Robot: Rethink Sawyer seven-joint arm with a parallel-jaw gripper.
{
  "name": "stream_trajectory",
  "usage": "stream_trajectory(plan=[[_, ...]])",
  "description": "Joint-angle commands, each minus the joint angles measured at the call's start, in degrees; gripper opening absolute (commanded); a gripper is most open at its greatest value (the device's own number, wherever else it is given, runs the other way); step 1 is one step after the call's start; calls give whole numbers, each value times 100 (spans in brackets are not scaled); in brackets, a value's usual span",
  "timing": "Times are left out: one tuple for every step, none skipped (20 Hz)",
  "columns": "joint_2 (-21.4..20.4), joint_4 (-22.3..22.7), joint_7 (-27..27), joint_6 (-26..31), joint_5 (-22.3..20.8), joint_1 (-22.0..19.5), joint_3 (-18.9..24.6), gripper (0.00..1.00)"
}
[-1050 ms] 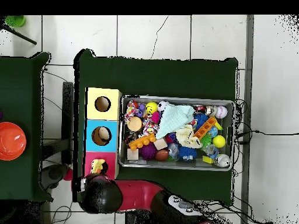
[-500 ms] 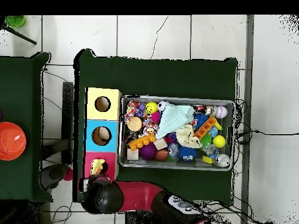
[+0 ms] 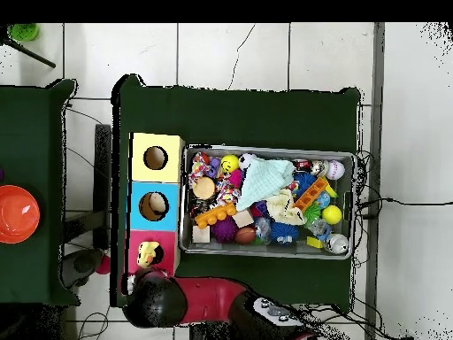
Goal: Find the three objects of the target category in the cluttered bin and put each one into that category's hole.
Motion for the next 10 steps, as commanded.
stream_trajectory(plan=[[160,-827,891,-652,-155,8,-256,0],[160,-829,902,-678,-165,12,-268,0],[157,-836,904,-708,-181,25,-289,0],[155,-843,907,-738,-197,38,-310,0],[155,-845,930,-826,-217,40,-322,0],[145,-850,935,-844,-217,59,-352,0],[136,-864,925,-838,-216,78,-379,0],[129,-857,946,-864,-207,74,-377,0],[114,-852,954,-844,-188,76,-382,0],[108,-840,969,-819,-161,64,-363,0]])
